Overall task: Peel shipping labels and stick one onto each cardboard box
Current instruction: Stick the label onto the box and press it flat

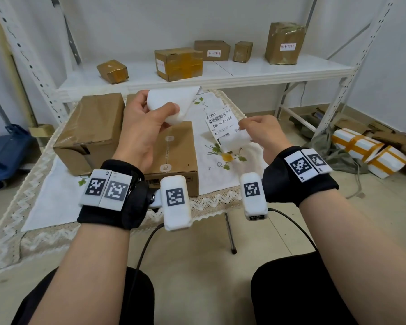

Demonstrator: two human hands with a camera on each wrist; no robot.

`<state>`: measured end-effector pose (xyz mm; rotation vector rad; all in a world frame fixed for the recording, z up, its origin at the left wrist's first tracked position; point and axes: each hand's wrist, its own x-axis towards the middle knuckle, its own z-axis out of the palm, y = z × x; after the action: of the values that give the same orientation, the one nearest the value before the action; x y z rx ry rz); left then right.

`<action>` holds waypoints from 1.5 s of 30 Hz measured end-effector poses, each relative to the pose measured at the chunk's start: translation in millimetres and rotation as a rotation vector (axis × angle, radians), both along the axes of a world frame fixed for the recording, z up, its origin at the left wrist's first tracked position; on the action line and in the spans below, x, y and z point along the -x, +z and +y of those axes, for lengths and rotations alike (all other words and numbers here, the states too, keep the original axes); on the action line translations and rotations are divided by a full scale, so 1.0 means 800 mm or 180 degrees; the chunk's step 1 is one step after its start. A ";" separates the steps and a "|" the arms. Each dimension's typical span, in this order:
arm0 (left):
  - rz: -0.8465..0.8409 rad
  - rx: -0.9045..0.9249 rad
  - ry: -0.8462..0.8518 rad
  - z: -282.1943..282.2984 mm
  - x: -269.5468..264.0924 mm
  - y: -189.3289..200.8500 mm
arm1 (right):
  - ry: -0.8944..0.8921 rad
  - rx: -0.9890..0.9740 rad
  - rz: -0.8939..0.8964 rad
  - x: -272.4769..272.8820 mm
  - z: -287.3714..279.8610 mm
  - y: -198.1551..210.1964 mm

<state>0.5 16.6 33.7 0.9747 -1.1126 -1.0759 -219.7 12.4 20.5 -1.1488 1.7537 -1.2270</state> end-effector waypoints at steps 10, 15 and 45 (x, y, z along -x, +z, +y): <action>-0.0030 0.0000 0.0082 -0.005 -0.020 -0.005 | -0.0407 0.0497 0.0079 -0.021 0.007 0.009; -0.0312 0.0048 0.0177 -0.010 -0.029 0.004 | 0.0079 0.0876 -0.0426 -0.047 0.008 0.017; -0.2783 0.1524 0.0586 0.012 -0.064 -0.025 | 0.1317 0.0565 -0.1482 -0.164 0.026 0.042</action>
<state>51.8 26.3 13.9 1.1442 -1.8295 -0.1629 -88.7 33.1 54.4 -1.1393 1.0215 -1.2779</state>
